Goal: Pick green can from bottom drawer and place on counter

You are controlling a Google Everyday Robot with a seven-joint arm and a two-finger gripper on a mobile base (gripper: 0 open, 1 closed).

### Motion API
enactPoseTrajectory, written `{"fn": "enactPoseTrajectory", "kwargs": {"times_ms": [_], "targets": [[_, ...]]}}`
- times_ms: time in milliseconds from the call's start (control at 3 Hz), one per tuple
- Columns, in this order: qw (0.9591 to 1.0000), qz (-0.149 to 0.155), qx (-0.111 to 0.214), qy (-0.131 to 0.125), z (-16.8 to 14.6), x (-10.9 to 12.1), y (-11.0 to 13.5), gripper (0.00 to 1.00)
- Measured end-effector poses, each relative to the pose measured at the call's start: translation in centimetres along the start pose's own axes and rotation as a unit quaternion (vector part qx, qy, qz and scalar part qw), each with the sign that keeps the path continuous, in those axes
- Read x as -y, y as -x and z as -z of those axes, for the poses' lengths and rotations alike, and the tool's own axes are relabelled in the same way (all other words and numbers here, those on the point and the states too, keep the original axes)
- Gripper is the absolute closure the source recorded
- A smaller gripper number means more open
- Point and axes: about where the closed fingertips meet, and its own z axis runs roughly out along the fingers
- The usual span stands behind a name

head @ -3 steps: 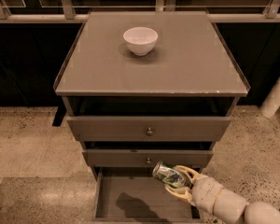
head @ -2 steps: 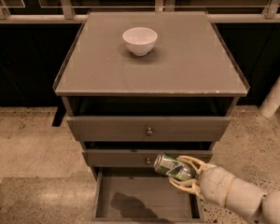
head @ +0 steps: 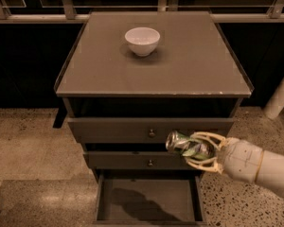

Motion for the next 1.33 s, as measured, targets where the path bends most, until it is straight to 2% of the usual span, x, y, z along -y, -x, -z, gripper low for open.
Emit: {"fn": "enactPoseTrajectory", "kwargs": {"times_ms": [333,667,1000,1333], "targets": [[0.9988,0.025,0.043,-0.006,0.0,4.3,2.2,1.00],[0.9986,0.025,0.046,-0.005,-0.1,4.2,2.2,1.00],[0.9980,0.042,0.046,-0.004,-0.5,6.0,3.5,1.00],[0.9969,0.069,0.038,-0.007,-1.0,9.0,5.2,1.00]]}}
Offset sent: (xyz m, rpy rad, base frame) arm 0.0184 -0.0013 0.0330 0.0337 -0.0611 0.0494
